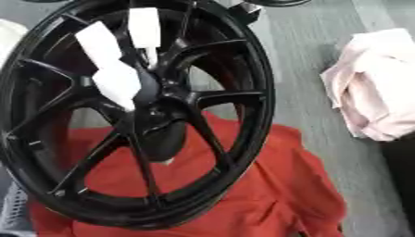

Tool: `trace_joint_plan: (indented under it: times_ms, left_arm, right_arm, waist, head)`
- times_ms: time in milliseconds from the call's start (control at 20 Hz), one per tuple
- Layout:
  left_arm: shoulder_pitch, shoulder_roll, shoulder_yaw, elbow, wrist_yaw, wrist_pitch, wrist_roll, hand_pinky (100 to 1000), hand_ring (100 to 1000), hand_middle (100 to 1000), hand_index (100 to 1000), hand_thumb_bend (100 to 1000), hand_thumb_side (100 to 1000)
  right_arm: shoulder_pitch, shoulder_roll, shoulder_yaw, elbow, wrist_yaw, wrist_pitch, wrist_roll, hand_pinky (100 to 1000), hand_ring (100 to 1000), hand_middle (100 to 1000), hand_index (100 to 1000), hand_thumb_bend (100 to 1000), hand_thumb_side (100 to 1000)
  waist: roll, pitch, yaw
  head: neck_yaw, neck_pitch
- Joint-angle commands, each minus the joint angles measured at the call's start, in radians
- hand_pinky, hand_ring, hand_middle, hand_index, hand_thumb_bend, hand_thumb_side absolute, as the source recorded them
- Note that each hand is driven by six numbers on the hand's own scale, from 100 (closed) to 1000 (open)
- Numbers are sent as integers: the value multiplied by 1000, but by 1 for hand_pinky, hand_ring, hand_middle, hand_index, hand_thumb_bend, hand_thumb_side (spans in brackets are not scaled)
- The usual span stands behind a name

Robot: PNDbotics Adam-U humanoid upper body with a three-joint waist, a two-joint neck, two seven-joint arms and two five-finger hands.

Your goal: Pull the pin out of the wheel hub.

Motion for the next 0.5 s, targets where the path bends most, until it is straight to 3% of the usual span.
trace_joint_plan:
  times_ms: [50, 300, 500]
  left_arm:
    - [0, 17, 15, -18, -4, -2, 6, 795, 733, 692, 871, 111, 864]
    - [2, 18, 17, -19, -6, -3, 9, 795, 734, 692, 871, 111, 863]
    - [3, 16, 18, -18, -5, -3, 9, 795, 735, 692, 871, 111, 863]
  right_arm:
    - [60, 3, -79, 42, 32, 5, -76, 742, 619, 378, 500, 100, 100]
    - [177, 71, -135, 114, 80, 31, -187, 751, 636, 401, 526, 100, 100]
    - [235, 111, -155, 160, 136, 61, -223, 766, 667, 442, 567, 100, 100]
  waist:
    - [0, -22, -5]
    - [3, -25, -15]
    - [4, -25, -19]
  head:
    - [13, -13]
    - [24, -19]
    - [28, -21]
